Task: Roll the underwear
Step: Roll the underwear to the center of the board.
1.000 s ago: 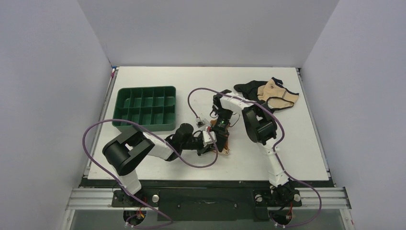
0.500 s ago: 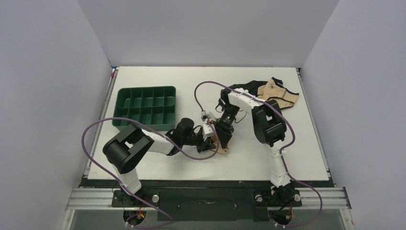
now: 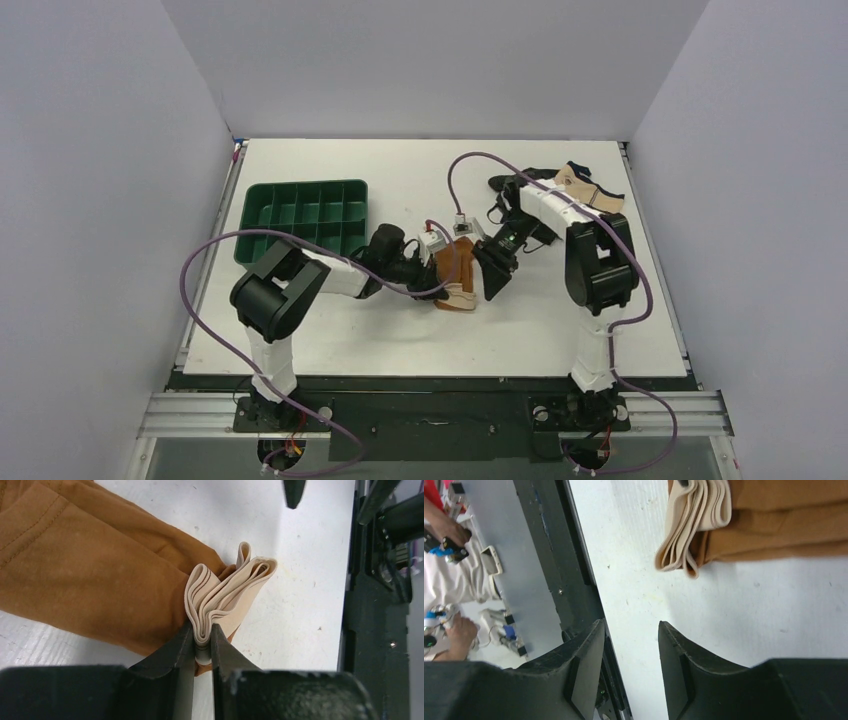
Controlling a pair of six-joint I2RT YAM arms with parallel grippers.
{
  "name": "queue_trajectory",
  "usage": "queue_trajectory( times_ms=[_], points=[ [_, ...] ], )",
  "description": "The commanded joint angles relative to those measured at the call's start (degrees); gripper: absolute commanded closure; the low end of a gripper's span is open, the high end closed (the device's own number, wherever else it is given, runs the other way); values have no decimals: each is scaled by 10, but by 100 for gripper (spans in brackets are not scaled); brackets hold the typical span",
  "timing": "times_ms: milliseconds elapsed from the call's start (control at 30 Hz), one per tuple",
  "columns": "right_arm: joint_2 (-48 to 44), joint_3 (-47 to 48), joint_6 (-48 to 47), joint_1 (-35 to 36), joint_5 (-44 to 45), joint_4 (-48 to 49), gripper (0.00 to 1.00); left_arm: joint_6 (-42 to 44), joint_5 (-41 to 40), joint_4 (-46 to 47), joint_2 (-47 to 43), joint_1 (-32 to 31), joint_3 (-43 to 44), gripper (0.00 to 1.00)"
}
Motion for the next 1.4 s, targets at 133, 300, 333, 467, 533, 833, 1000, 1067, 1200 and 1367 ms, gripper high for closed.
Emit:
queue_trajectory(
  times_ms=[133, 300, 333, 467, 533, 833, 1000, 1067, 1200, 1367],
  points=[
    [-153, -132, 97, -37, -20, 185, 59, -84, 43, -112, 74, 41, 79, 100],
    [-259, -219, 202, -27, 36, 325, 57, -110, 65, -162, 109, 55, 107, 100],
    [-288, -241, 212, -23, 46, 365, 55, -114, 68, -170, 117, 56, 116, 100],
    [-371, -302, 263, 24, 156, 473, 52, -126, 82, -216, 141, 65, 144, 100],
    [-400, -327, 271, 64, 215, 510, 50, -133, 89, -245, 153, 68, 160, 100],
    [-418, -384, 227, 223, 410, 590, 47, -141, 109, -369, 208, 76, 221, 100],
    [-383, -394, 198, 279, 467, 613, 46, -139, 118, -415, 227, 81, 244, 100],
    [-366, -398, 188, 294, 487, 624, 46, -131, 119, -433, 233, 83, 251, 100],
    [-339, -401, 168, 318, 534, 639, 45, -117, 120, -464, 240, 86, 262, 100],
    [-305, -398, 155, 335, 555, 643, 45, -110, 122, -483, 246, 87, 268, 100]
  ],
)
